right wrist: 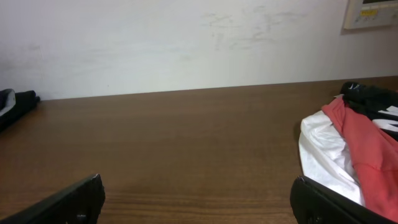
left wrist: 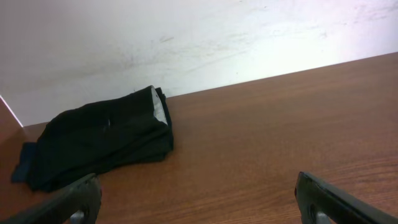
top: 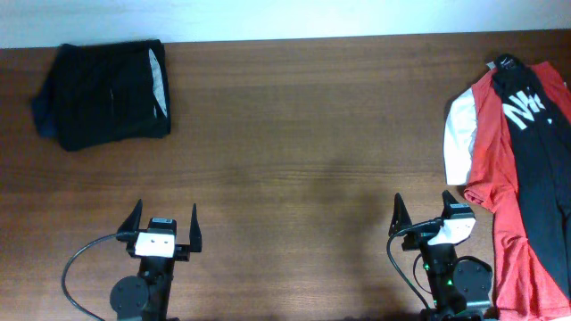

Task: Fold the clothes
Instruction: 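Move the right gripper toward the clothes pile on the right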

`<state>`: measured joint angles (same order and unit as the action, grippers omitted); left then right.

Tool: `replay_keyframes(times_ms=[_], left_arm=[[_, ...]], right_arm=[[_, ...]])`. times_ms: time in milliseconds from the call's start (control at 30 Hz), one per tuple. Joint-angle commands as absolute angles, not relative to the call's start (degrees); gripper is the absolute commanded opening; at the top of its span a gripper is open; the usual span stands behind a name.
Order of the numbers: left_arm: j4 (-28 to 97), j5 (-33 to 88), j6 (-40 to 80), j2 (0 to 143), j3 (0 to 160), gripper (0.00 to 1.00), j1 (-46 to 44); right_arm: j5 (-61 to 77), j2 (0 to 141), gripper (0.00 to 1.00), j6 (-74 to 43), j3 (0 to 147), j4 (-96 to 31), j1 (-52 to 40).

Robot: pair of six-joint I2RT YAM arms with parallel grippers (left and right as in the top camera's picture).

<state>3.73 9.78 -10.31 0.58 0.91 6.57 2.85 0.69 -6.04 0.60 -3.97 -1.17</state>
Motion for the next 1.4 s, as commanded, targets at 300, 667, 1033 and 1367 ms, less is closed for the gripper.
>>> replay_keyframes(times_ms=[300,667,1033,1367], left_arm=[[4.0,-7.1,-10.8,0.4,0.5,0.99,5.3],[4.0,-7.1,-10.8,0.4,0.5,0.99,5.3],[4.0,-7.1,-10.9,0.4,0.5,0.99,5.3],[4.0,-7.1,-10.9,0.4,0.5,0.99,5.3]], right_arm=[[2.3,0.2,0.99,-6.2,0.3,-4.3,-1.5],[2.3,0.2,0.99,-6.2,0.3,-4.3,-1.5],[2.4,0.2,0.99,-6.2,0.3,-4.3,-1.5],[40.8,0.2,0.99,-30.5,0.3,-1.1,-1.5]])
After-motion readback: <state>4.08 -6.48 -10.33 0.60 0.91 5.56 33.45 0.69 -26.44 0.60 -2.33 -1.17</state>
